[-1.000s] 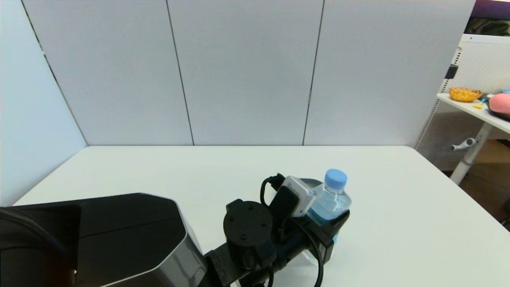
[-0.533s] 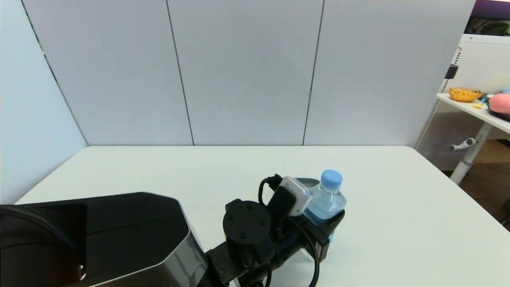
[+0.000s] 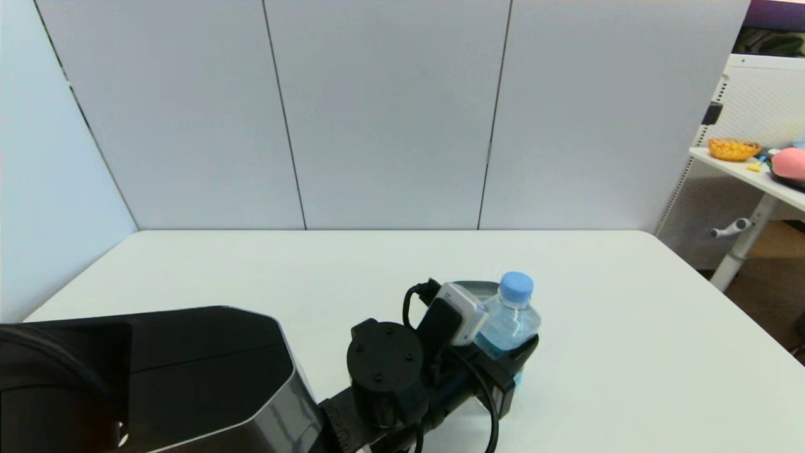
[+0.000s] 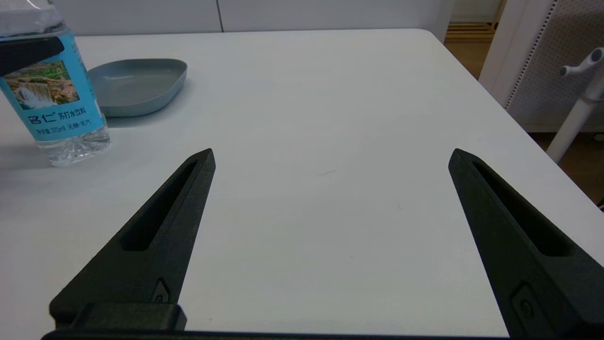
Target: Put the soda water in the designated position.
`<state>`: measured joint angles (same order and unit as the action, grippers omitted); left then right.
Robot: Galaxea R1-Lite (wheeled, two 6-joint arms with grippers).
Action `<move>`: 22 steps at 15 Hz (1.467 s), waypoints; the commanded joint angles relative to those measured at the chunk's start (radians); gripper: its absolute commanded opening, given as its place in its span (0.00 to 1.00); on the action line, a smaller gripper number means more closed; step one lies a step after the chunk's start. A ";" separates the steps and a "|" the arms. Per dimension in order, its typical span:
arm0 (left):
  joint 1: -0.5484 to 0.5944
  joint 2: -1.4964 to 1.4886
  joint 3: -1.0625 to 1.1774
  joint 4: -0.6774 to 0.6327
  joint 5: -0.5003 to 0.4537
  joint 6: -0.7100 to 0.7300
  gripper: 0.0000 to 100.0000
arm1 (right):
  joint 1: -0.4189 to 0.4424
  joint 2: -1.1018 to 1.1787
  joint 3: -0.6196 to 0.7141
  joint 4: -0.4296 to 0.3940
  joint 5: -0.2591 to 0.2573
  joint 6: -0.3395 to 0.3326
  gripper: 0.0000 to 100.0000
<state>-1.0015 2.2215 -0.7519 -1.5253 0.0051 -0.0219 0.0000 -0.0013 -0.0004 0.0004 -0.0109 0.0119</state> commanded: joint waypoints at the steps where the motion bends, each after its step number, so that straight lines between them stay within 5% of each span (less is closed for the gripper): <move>1: 0.000 -0.006 0.022 -0.013 0.001 -0.003 0.00 | 0.000 0.001 0.000 0.000 0.000 0.000 1.00; 22: -0.003 -0.025 0.022 -0.010 0.003 -0.006 0.00 | 0.000 0.001 0.000 0.000 0.000 0.000 1.00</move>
<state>-1.0045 2.1947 -0.7298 -1.5206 0.0072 -0.0268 0.0000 -0.0013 -0.0004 0.0000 -0.0109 0.0123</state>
